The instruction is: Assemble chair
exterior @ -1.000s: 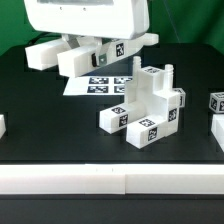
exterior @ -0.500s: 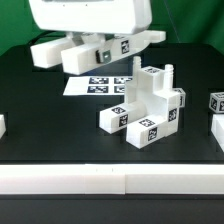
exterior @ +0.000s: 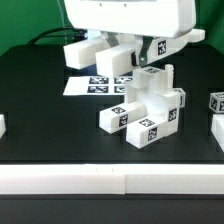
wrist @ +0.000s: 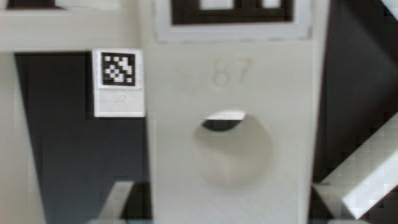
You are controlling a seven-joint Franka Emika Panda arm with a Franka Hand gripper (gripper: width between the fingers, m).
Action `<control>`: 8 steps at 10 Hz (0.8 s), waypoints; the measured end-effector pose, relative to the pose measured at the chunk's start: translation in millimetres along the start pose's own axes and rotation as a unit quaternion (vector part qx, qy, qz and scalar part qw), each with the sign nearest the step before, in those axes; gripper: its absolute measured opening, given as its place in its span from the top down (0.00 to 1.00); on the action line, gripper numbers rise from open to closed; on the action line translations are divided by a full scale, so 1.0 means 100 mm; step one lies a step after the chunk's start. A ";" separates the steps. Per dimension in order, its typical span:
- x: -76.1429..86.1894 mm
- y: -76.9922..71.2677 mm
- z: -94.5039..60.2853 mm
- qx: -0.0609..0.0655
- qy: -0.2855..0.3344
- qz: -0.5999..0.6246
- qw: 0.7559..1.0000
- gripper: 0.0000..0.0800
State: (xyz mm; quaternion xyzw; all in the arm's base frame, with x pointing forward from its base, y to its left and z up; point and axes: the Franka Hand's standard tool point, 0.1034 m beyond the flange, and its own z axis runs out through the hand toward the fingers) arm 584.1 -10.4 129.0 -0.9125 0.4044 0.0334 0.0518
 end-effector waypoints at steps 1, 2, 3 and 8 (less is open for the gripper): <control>0.00 0.00 0.01 0.000 0.000 0.000 1.000 0.64; -0.01 0.00 0.01 -0.001 -0.001 0.000 1.000 0.64; -0.04 0.00 0.01 -0.003 -0.001 0.009 1.000 0.64; -0.29 -0.13 0.01 -0.008 -0.001 0.033 0.999 0.64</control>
Offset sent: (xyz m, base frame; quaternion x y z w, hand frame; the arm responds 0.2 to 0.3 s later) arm -0.0388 0.0173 0.0120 -0.0872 0.0160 0.0432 0.9951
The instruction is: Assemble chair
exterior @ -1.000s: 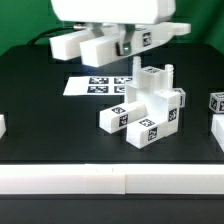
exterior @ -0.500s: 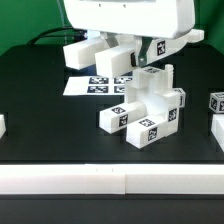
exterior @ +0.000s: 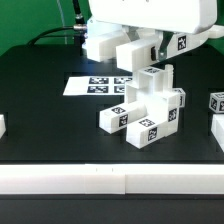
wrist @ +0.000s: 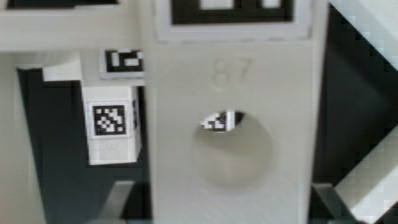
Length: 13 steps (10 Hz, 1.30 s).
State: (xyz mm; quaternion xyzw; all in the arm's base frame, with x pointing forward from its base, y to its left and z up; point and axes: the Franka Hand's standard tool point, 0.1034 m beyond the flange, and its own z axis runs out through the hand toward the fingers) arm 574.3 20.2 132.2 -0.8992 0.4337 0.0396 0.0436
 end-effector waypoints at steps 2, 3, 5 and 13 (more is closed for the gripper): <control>0.00 -0.01 0.01 0.001 0.002 0.000 1.000 0.64; -0.01 -0.04 0.02 0.006 0.010 -0.004 1.000 0.64; -0.01 -0.04 0.03 0.007 0.011 -0.004 1.000 0.64; -0.05 -0.05 0.10 0.011 0.029 -0.018 0.999 0.64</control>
Offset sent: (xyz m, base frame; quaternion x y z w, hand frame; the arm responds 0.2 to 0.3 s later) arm 0.0000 0.0000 0.0000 0.0000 0.0000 0.0000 1.0000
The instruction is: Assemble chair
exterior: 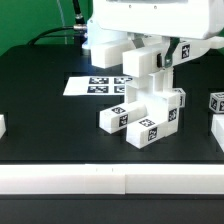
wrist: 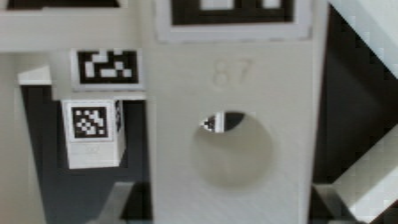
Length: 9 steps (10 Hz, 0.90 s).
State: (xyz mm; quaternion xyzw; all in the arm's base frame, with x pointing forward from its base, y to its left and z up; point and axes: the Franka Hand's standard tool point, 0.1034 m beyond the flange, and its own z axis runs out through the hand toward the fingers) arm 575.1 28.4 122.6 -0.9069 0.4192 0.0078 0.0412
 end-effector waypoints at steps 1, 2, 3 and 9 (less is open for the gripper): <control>-0.01 0.01 0.00 -0.001 -0.001 0.002 1.000 0.64; -0.03 0.02 -0.02 -0.002 -0.004 0.005 1.000 0.64; -0.06 0.03 -0.03 -0.001 -0.005 0.006 1.000 0.64; -0.10 0.03 0.02 -0.003 -0.004 0.001 1.000 0.64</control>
Offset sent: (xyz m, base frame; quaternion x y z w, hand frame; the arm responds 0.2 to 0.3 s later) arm -0.0193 0.0103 0.0087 -0.0238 -0.0071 0.0347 0.9991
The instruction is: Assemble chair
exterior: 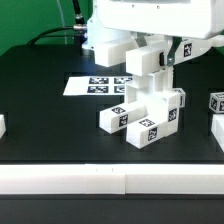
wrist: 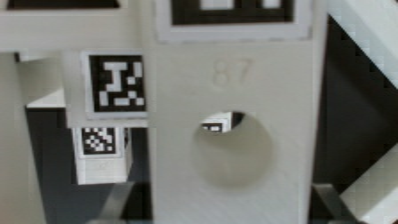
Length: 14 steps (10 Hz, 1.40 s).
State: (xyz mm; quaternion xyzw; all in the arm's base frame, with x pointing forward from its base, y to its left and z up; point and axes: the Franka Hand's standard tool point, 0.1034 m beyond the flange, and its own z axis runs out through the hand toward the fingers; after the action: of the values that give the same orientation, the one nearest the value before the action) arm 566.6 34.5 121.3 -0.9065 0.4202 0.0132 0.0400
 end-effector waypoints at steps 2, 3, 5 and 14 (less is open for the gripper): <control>0.00 0.01 0.00 0.000 -0.001 0.007 1.000 0.64; 0.01 0.02 -0.01 0.000 0.002 0.013 1.000 0.64; -0.02 -0.03 0.00 0.006 0.015 0.018 1.000 0.64; 0.02 0.03 0.02 0.003 0.012 0.047 0.999 0.64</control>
Offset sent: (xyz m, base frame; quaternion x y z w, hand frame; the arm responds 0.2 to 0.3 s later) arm -0.0044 -0.0105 0.0093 -0.0145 0.1770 0.0402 0.9833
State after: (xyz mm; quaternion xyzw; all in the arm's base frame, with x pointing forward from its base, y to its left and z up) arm 565.6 31.5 118.9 -0.8858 0.4626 0.0030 0.0367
